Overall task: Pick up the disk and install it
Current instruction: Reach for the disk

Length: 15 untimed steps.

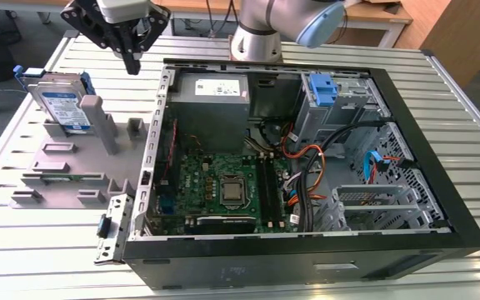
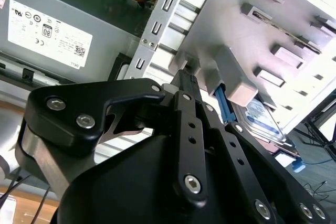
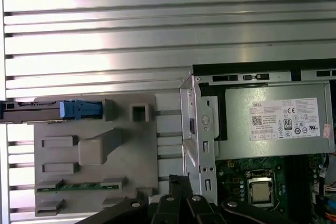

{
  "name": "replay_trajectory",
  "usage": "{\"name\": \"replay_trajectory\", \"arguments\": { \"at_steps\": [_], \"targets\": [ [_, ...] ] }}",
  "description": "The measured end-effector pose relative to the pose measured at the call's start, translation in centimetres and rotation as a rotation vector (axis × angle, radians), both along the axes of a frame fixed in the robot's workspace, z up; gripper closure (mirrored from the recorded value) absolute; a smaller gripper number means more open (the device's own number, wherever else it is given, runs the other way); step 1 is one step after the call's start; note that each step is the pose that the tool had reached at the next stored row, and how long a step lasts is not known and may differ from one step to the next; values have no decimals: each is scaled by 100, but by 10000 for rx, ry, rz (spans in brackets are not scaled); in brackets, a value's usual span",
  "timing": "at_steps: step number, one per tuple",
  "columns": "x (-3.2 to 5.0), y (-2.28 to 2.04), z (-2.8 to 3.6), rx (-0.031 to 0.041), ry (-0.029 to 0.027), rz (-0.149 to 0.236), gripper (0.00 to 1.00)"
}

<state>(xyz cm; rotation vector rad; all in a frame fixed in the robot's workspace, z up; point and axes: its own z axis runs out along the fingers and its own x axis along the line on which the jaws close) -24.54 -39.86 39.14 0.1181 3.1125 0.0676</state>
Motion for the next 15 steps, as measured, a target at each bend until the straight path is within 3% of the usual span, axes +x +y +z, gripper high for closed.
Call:
{"name": "replay_trajectory", "arguments": {
  "at_steps": [15],
  "targets": [
    [-299, 23, -15, 0, 0, -19, 89]
  ]
}}
